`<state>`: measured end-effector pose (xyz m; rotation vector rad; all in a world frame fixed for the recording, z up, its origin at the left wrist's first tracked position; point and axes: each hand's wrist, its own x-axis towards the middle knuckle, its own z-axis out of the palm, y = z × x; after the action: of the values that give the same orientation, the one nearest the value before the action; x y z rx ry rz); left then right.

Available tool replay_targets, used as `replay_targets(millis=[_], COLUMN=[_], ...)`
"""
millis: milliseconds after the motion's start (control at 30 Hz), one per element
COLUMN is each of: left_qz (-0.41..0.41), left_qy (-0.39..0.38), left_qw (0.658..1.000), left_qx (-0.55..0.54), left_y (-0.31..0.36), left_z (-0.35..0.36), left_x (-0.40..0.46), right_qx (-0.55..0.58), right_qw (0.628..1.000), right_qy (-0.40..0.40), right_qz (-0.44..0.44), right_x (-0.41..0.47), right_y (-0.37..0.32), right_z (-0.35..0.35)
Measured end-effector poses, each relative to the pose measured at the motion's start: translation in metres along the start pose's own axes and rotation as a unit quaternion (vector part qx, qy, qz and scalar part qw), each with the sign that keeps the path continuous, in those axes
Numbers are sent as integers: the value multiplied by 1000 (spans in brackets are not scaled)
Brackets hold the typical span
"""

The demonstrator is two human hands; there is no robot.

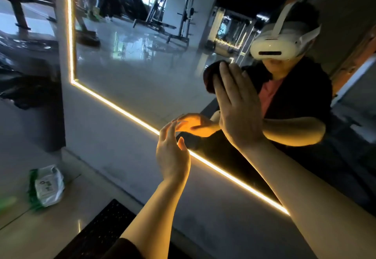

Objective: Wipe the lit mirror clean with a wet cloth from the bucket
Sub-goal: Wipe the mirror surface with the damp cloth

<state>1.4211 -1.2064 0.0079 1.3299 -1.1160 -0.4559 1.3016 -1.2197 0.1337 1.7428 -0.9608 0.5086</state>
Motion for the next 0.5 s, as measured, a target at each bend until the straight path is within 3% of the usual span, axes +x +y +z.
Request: replay_targets(millis=[67,167,267,333,433,500], left_qz=[-46,-134,-153,-133,-84,-39], left_qy=[12,35,33,25,13,-3], left_qw=[999,987,984,988,995,999], left_qx=[-14,-81,-85,-77,-51,-31], left_y=[-2,-10,-14,-11,-9,-7], left_z=[-1,-4,-9,-12,-13,-9], left_x=[7,18,23,23,20,14], right_qx=[-12,-5,7,11,-4,-17], right_qw=[1000,984,962,966,988,988], right_qy=[-11,-100,-181,-166,-104,-92], right_qz=[-9,-144,-205,-197,-112,-123], right_x=[10,-21,-47,-37,-28,-57], right_y=[-15,-58,-80,-74,-50,-35], right_z=[12,39,48,43,26,14])
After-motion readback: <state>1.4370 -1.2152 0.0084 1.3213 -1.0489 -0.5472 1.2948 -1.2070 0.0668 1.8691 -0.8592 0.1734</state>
